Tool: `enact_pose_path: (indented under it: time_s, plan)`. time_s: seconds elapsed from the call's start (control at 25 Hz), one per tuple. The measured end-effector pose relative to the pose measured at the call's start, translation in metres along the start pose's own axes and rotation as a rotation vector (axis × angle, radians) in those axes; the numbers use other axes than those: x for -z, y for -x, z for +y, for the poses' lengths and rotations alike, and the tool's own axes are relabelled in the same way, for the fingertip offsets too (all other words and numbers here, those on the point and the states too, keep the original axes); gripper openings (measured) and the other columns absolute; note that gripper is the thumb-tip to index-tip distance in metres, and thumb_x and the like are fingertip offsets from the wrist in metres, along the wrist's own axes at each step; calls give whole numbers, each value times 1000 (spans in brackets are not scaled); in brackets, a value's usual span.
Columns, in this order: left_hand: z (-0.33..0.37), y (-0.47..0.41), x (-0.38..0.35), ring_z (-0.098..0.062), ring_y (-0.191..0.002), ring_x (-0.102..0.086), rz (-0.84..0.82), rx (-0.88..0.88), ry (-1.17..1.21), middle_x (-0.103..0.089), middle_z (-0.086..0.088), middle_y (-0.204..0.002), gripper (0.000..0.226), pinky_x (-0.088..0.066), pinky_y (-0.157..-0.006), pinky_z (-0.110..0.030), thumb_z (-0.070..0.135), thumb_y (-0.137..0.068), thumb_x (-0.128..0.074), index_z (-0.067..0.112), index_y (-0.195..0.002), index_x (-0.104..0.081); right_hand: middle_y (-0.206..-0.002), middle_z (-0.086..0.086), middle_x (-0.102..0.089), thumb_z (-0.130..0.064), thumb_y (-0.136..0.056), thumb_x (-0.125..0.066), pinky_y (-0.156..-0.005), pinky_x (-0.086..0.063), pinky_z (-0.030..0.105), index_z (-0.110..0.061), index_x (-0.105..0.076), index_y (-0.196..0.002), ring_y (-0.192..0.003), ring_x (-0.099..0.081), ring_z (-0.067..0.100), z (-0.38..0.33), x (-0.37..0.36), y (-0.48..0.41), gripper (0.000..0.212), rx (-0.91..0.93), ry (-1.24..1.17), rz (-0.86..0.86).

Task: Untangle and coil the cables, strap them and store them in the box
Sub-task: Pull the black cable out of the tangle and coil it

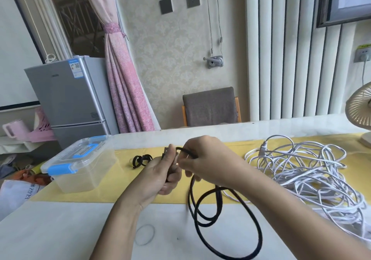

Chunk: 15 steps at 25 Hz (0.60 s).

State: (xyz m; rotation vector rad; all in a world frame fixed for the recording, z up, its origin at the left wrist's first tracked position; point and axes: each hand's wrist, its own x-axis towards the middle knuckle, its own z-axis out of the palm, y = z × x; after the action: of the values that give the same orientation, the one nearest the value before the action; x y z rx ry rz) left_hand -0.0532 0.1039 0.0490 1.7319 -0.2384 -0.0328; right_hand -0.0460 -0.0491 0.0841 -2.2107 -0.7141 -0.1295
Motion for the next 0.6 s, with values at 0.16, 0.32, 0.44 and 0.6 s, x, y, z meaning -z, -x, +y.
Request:
enact_pose_path:
  time_s: [0.16,0.32,0.44,0.6]
  plan:
    - [-3,-7,-8,-12,-40,-40,209,-21,-66,-50,0,-45,69,-29,-46,-21,66,-85,-24,23,-52,-66,-76,7,-69,-23,-84,-61,-69,-50,37,-8,-60,-73,-72,-61,23,-5,-8,6,18,201,225,-83]
    - [-12,-24,16,-6,-35,-30,453,-83,419,-38,7,-48,34,-23,-35,-15,37,-92,-50,9,-102,-66,-84,-2,-69,-32,-87,-61,-67,-47,22,-23,-67,-95,-74,-61,12,-12,-5,14,14,212,172,-314]
    - [-13,-25,51,-3,-29,-24,568,-139,749,-32,11,-43,23,-16,-27,-13,16,-94,-34,12,-87,-55,-78,-2,-71,-24,-92,-54,-65,-51,27,-19,-68,-92,-68,-62,12,-9,2,9,16,170,215,-175]
    - [-37,-16,94,-4,-34,-28,927,-189,970,-35,11,-54,19,-19,-34,-14,9,-88,-33,19,-73,-40,-55,-6,-62,-23,-93,-53,-47,-41,17,-20,-71,-86,-41,-50,5,-6,42,5,19,109,71,67]
